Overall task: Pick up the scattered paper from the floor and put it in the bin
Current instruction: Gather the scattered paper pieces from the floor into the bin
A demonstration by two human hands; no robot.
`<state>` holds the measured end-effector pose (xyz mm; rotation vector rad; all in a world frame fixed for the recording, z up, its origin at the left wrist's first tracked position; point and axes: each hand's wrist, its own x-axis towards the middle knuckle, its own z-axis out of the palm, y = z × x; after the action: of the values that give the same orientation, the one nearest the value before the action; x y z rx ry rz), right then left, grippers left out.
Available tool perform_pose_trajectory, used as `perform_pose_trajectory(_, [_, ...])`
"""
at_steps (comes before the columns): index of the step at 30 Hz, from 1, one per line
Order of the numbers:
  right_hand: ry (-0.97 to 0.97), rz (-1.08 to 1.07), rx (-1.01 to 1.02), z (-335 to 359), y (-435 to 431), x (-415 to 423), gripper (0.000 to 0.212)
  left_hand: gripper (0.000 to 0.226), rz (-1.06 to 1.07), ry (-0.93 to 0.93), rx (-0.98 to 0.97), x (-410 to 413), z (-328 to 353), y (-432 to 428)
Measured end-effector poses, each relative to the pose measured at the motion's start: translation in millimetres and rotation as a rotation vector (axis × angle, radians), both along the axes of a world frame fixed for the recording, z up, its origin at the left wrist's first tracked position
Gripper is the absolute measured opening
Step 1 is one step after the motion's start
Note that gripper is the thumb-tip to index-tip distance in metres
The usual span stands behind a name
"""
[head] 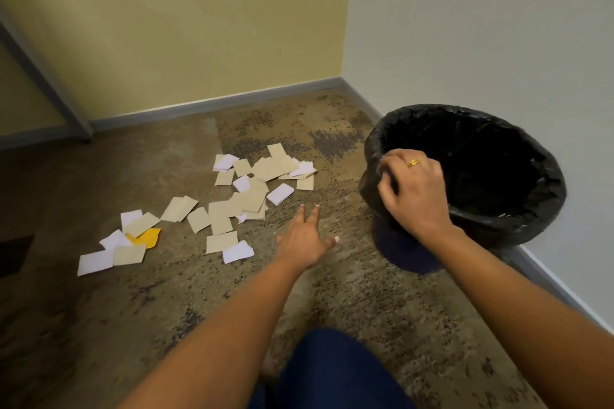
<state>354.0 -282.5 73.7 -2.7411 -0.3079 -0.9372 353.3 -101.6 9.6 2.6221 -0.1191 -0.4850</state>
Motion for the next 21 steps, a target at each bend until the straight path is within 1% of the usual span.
perform_pose_trajectory(2, [0.039, 0.081, 0.008, -14, 31, 7, 0.010, 0.079, 0.042, 0.032, 0.019, 4, -19, 25])
perform_pose_trajectory(4, [0.136, 0.142, 0.004, -30, 59, 17, 0.009, 0.079, 0.101, 0.063, 0.056, 10, -38, 52])
perform_pose_trajectory(7, [0.427, 0.217, -0.030, -63, 93, 33, 0.018, 0.082, 0.197, 0.106, 0.063, 20, -71, 92])
perform_pose_trajectory(9, [0.586, 0.236, -0.063, -89, 110, 44, 0.025, 0.083, 0.242, 0.135, 0.083, 24, -91, 117])
perform_pose_trajectory(12, [0.807, 0.210, -0.135, -131, 131, 57, 0.034, 0.080, 0.255, 0.164, 0.152, 29, -114, 150])
perform_pose_trajectory(14, [0.933, 0.195, -0.178, -157, 143, 64, 0.040, 0.079, 0.301, 0.163, 0.182, 35, -126, 173])
perform_pose_trajectory(17, [1.003, 0.228, -0.176, -189, 161, 72, 0.046, 0.072, 0.410, 0.150, 0.226, 44, -141, 206])
perform_pose_trajectory(21, [0.971, 0.332, -0.181, -219, 188, 82, 0.059, 0.073, 0.556, 0.096, 0.259, 55, -160, 255])
